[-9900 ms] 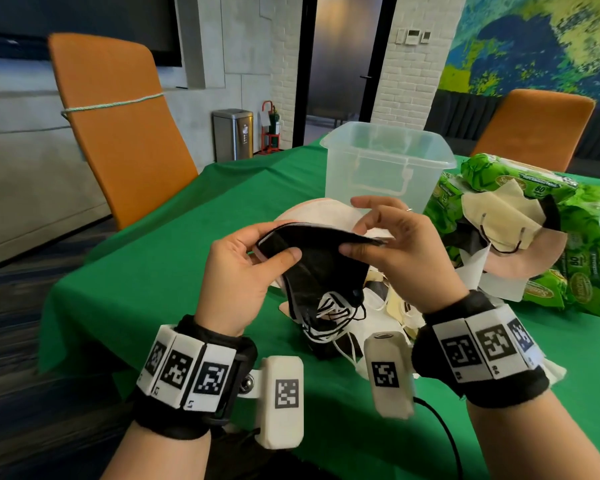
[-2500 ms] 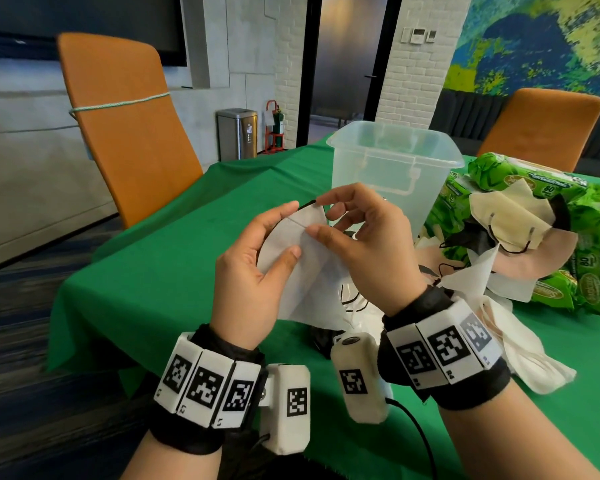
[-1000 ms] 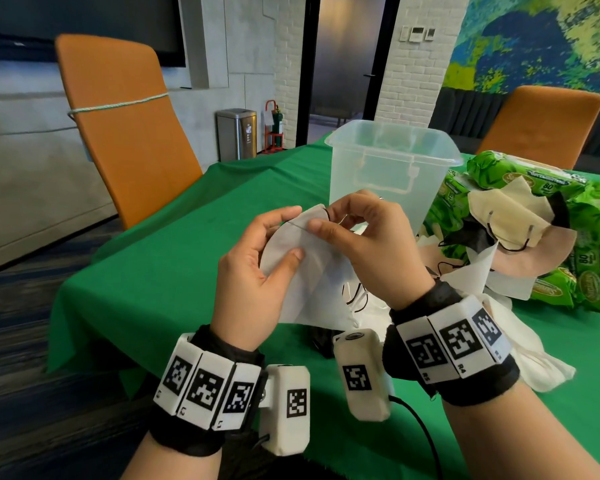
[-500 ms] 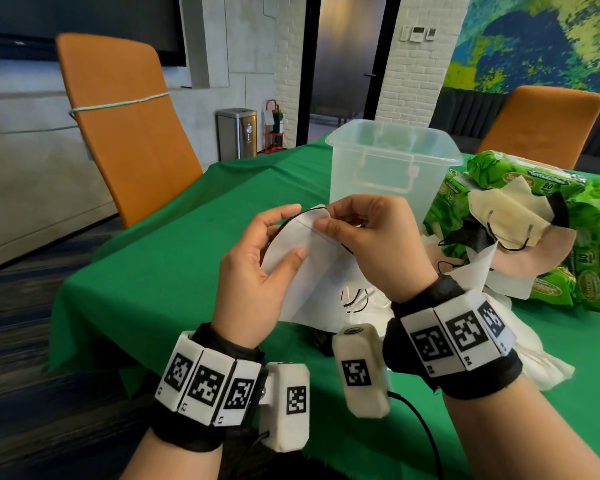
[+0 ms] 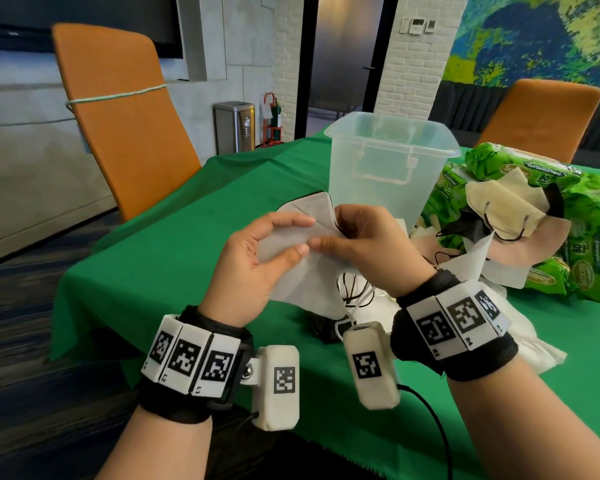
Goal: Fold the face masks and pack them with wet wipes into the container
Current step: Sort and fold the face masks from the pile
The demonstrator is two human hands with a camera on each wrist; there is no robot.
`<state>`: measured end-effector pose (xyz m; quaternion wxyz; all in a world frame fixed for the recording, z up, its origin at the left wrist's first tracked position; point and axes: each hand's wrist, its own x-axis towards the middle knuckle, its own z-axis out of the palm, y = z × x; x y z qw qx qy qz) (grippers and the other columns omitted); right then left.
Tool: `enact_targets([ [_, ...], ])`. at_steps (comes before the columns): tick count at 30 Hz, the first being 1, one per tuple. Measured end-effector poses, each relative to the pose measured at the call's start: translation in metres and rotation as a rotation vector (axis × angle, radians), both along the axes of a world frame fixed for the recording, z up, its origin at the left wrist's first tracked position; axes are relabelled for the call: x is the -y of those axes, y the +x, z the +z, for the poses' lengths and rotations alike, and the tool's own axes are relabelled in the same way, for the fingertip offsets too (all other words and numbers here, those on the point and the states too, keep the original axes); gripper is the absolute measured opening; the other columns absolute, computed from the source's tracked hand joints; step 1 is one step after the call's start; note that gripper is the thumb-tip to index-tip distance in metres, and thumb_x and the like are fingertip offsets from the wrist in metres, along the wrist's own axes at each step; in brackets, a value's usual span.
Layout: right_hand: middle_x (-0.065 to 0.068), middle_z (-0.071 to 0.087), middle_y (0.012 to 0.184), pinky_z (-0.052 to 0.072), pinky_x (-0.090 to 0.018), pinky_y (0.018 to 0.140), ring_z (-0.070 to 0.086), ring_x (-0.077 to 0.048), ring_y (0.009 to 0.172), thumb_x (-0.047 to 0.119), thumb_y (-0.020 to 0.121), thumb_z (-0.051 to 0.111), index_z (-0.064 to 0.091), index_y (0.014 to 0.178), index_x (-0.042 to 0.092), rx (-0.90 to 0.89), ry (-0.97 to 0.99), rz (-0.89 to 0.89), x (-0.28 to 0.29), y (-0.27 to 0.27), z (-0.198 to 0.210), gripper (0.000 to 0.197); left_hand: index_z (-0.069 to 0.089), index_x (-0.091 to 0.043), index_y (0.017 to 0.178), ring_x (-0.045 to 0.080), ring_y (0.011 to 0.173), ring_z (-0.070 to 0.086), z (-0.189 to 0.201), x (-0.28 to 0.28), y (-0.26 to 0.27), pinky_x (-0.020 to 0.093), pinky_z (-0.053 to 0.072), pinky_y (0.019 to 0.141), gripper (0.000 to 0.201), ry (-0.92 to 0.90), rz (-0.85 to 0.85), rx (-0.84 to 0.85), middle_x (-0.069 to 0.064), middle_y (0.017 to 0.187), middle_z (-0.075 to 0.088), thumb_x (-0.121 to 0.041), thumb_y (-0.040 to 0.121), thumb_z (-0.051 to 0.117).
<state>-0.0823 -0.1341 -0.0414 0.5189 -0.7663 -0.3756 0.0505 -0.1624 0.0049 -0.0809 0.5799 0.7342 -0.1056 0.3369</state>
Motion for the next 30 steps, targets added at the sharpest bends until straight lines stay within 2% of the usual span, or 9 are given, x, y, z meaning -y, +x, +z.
enact_targets([
  [2,-0.007,0.04,0.055,0.031,-0.027,0.048,0.036,-0.009,0.054,0.017,0.076,0.074,0.051,0.064,0.002,0.018,0.009,-0.016,0.0,-0.001,-0.002,0.031,0.068,-0.023,0.089,-0.002,0.091,0.064,-0.001,0.0,-0.002,0.013,0.044,0.088,0.026,0.014,-0.035,-0.041,-0.02,0.088,0.071,0.0,0.077,0.071],
  [4,-0.023,0.054,0.063,0.042,-0.041,0.053,0.048,-0.02,0.057,0.037,0.069,0.077,0.055,0.071,-0.002,0.016,-0.019,0.006,0.001,-0.005,-0.003,0.045,0.069,-0.019,0.082,-0.004,0.081,0.065,-0.002,0.001,-0.003,0.009,0.045,0.08,0.026,-0.031,-0.027,-0.067,-0.019,0.078,0.072,0.006,0.075,0.068],
  [6,-0.03,0.06,0.077,0.046,-0.051,0.062,0.052,-0.027,0.064,0.042,0.065,0.079,0.06,0.082,-0.006,0.021,-0.088,0.03,0.005,-0.005,-0.007,0.055,0.07,-0.019,0.079,-0.007,0.075,0.064,-0.004,-0.002,-0.003,0.007,0.046,0.073,0.026,-0.111,0.04,-0.067,-0.02,0.072,0.071,0.006,0.075,0.068],
  [10,-0.032,0.059,0.074,0.042,-0.037,0.062,0.047,-0.023,0.06,0.022,0.069,0.077,0.064,0.078,-0.005,0.005,-0.114,-0.012,0.025,0.002,-0.017,0.032,0.069,-0.023,0.079,-0.007,0.075,0.062,-0.007,-0.013,-0.001,0.009,0.046,0.074,0.027,-0.194,0.158,-0.037,-0.022,0.073,0.07,0.004,0.078,0.067],
  [13,-0.016,0.061,0.067,0.043,-0.021,0.061,0.053,-0.015,0.062,0.005,0.075,0.073,0.061,0.071,0.0,-0.12,0.002,-0.066,0.035,0.0,-0.017,0.013,0.067,-0.026,0.081,-0.011,0.081,0.06,-0.007,-0.014,0.001,0.007,0.042,0.078,0.026,-0.164,0.178,-0.046,-0.026,0.077,0.069,0.0,0.08,0.066],
  [15,-0.017,0.061,0.073,0.043,-0.026,0.065,0.053,-0.019,0.067,0.001,0.077,0.069,0.061,0.073,0.0,-0.126,0.034,-0.093,0.036,-0.002,-0.017,0.009,0.065,-0.027,0.083,-0.013,0.085,0.059,-0.009,-0.008,0.002,0.004,0.04,0.08,0.026,-0.132,0.165,-0.052,-0.028,0.08,0.067,-0.001,0.082,0.065],
  [19,-0.031,0.062,0.079,0.048,-0.039,0.07,0.055,-0.024,0.068,-0.002,0.076,0.069,0.061,0.074,-0.003,-0.089,0.025,-0.101,0.037,-0.004,-0.017,0.009,0.062,-0.029,0.086,-0.017,0.089,0.056,-0.01,-0.004,0.003,0.0,0.035,0.083,0.031,-0.083,0.178,-0.05,-0.024,0.087,0.065,0.001,0.08,0.067],
  [26,-0.012,0.063,0.065,0.046,-0.029,0.061,0.053,-0.019,0.06,0.003,0.072,0.075,0.065,0.065,0.009,-0.072,-0.001,-0.14,0.046,0.001,-0.019,0.014,0.063,-0.03,0.086,-0.018,0.089,0.056,-0.009,-0.004,0.005,-0.001,0.034,0.083,0.033,-0.069,0.187,-0.061,-0.025,0.086,0.066,0.001,0.076,0.071],
  [30,-0.002,0.063,0.055,0.044,-0.028,0.056,0.054,-0.017,0.052,0.005,0.068,0.078,0.065,0.06,0.014,-0.065,-0.017,-0.147,0.051,0.002,-0.02,0.018,0.064,-0.031,0.089,-0.017,0.092,0.056,-0.009,-0.006,0.004,0.0,0.035,0.088,0.035,-0.057,0.169,-0.071,-0.035,0.085,0.065,0.0,0.075,0.072],
])
